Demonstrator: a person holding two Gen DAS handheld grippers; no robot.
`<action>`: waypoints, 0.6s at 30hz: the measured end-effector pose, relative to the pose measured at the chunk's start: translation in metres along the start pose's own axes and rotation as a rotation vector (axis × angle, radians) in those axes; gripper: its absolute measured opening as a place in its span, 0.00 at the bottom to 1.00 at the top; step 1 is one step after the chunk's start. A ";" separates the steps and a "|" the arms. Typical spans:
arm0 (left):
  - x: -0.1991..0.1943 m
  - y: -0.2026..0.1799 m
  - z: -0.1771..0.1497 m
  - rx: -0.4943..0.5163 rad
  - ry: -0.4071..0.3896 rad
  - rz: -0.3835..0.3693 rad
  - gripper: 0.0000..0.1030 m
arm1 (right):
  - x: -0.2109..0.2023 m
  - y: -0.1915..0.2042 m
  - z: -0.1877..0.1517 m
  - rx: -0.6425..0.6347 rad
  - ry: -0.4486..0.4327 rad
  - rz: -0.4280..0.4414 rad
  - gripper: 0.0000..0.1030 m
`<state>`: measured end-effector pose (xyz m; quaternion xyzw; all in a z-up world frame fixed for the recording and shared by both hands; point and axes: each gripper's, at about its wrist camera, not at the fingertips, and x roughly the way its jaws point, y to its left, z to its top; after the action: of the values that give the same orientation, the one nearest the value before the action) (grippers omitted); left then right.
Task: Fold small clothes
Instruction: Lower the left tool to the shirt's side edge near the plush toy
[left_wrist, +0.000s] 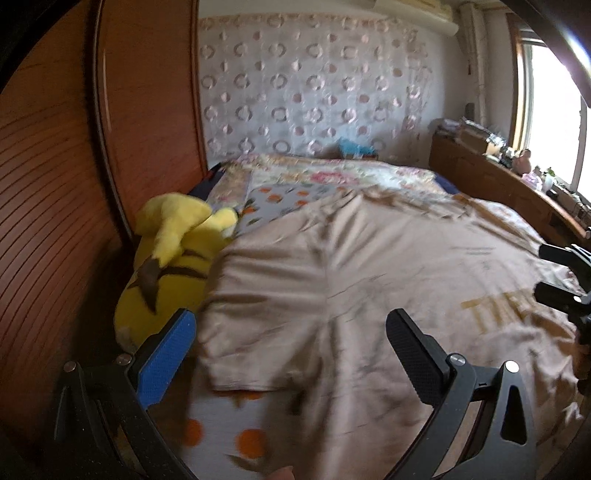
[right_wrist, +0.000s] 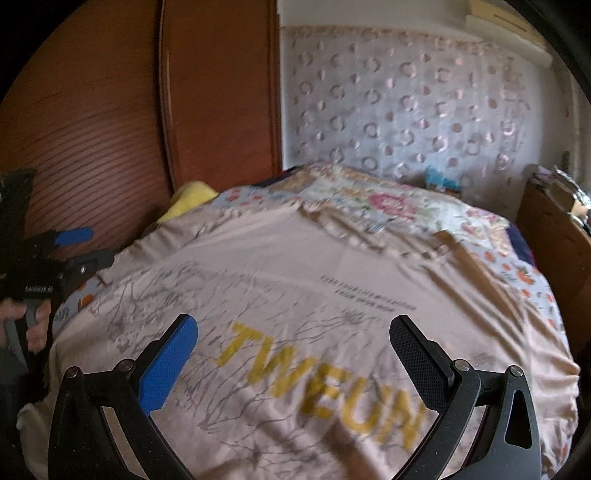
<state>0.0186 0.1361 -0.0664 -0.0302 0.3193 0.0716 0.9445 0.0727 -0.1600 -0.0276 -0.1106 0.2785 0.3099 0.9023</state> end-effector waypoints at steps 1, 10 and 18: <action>0.002 0.007 -0.001 -0.005 0.009 0.001 1.00 | 0.000 0.000 0.002 -0.007 0.014 0.008 1.00; 0.027 0.064 0.003 -0.111 0.098 -0.033 0.88 | 0.002 -0.004 0.013 -0.049 0.092 0.066 1.00; 0.070 0.074 0.006 -0.103 0.245 -0.094 0.61 | -0.009 -0.005 0.018 -0.056 0.066 0.086 1.00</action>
<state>0.0658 0.2180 -0.1054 -0.1019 0.4263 0.0392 0.8979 0.0778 -0.1615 -0.0079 -0.1341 0.3039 0.3524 0.8749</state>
